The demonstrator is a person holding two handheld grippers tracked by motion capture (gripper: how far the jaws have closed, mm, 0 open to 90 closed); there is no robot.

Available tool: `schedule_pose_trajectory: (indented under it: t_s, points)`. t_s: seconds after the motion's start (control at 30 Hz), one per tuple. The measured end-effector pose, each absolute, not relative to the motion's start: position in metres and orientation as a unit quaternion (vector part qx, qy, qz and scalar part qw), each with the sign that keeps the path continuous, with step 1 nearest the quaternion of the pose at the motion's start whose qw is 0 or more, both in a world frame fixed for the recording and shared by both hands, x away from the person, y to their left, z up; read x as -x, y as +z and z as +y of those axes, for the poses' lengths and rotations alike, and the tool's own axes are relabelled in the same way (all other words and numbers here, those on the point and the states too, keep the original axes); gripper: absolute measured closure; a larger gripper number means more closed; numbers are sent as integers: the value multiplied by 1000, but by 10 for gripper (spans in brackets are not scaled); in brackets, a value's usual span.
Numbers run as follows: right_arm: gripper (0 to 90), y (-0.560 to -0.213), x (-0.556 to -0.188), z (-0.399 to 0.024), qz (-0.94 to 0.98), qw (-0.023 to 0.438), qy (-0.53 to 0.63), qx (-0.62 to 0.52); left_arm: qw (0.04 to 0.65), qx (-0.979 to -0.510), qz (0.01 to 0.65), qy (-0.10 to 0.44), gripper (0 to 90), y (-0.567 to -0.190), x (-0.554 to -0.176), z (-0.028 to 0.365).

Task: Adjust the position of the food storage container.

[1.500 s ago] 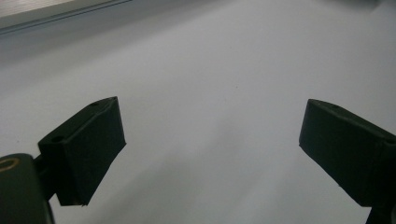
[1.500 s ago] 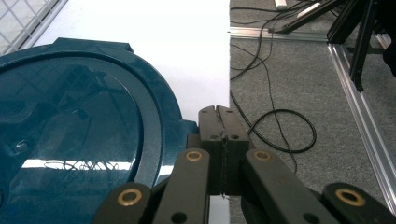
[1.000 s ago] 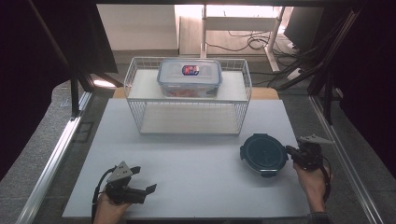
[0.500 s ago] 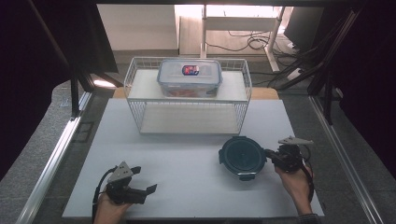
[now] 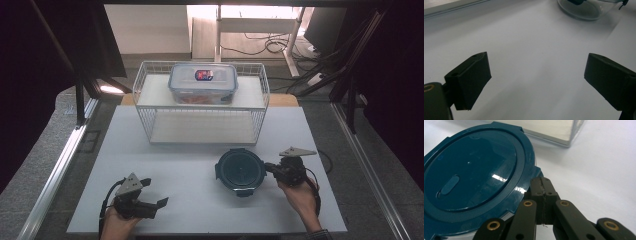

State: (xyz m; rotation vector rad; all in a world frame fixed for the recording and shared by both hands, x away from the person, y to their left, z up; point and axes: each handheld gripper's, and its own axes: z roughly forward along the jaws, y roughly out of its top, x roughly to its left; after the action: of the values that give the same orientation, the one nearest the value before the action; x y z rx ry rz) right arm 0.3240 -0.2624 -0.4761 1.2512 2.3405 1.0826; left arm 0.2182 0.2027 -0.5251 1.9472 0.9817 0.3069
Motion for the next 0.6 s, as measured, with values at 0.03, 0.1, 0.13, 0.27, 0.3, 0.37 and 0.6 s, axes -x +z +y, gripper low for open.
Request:
schedule_pose_trajectory:
  t_s: [0.03,0.1,0.13,0.27,0.3,0.37,0.6]
  points:
    - [899,-476,-323,-260,810,136,376,-429,453,-788,397,124,63,-525,-218,203]
    - [899,-476,-321,-255,813,133,377,-424,452,-789,398,125,62,-525,-218,202]
    - [899,-476,-320,-252,814,133,377,-421,452,-789,397,125,63,-525,-218,202]
    - [899,-476,-317,-242,820,129,377,-410,451,-789,397,124,63,-525,-218,202]
    - [899,-476,-317,-240,821,127,378,-409,451,-789,397,124,63,-525,-218,202]
    - [899,-477,-316,-235,822,125,380,-405,451,-790,397,124,63,-525,-218,202]
    - [899,-478,-314,-218,827,116,387,-392,451,-789,397,124,63,-525,-219,201]
